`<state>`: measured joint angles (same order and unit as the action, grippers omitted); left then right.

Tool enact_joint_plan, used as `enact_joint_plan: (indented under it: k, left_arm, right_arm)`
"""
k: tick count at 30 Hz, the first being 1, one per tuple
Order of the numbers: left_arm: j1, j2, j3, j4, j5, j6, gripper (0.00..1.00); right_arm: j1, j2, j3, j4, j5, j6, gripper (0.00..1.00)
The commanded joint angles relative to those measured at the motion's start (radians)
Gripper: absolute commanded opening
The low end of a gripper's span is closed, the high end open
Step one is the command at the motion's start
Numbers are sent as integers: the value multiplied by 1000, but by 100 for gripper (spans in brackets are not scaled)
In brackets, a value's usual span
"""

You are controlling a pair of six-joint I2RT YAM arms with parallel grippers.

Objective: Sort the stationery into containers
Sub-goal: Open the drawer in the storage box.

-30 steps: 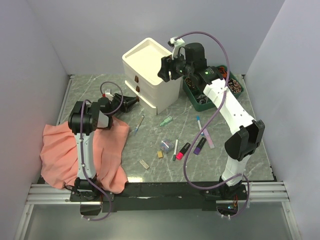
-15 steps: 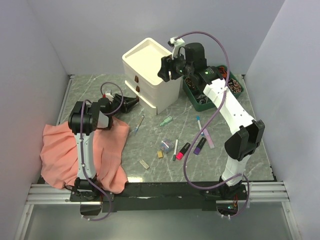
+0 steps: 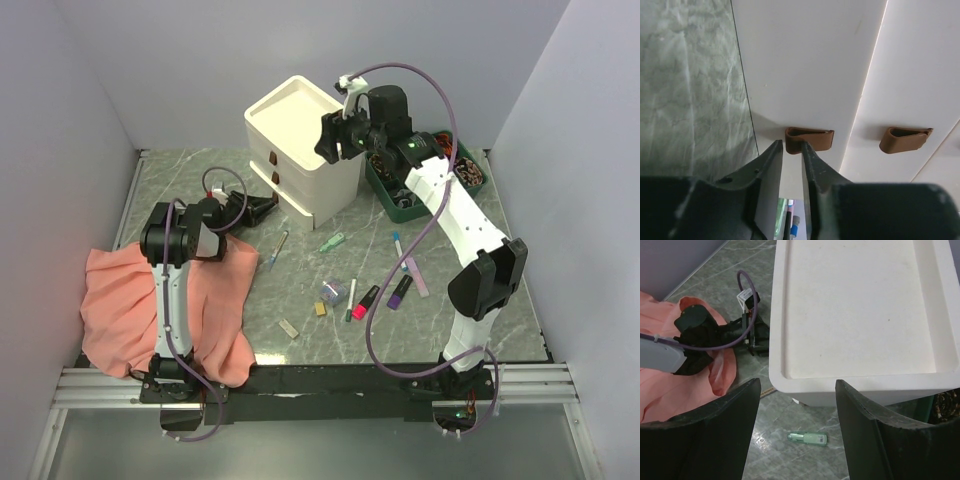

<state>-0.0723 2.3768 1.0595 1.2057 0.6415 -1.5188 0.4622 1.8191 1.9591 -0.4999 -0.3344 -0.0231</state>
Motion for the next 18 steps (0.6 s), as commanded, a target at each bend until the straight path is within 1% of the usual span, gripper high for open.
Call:
enact_joint_plan:
  k: [1, 3, 4, 7, 11, 15, 16, 18]
  left_arm:
    - [-1, 13, 31, 94, 12, -32, 25]
    - [-1, 15, 31, 109, 12, -47, 27]
    - [-1, 15, 34, 112, 14, -61, 29]
    - [-1, 9, 37, 121, 21, -72, 33]
    - [-3, 10, 43, 123, 23, -78, 33]
    - [-3, 15, 46, 132, 26, -80, 25]
    - [-3, 12, 43, 137, 24, -80, 19]
    - [-1, 2, 28, 135, 24, -81, 14]
  right_arm:
    - [0, -6, 31, 26, -2, -15, 69]
    - [-2, -7, 26, 26, -2, -15, 69]
    - [0, -7, 26, 24, -3, -15, 69]
    - [0, -1, 31, 27, -5, -14, 69]
    - [0, 9, 44, 26, -8, -6, 69]
    - [0, 23, 58, 23, -11, -9, 68]
    - [0, 25, 61, 18, -11, -8, 68]
    - [-2, 26, 61, 20, -17, -8, 67]
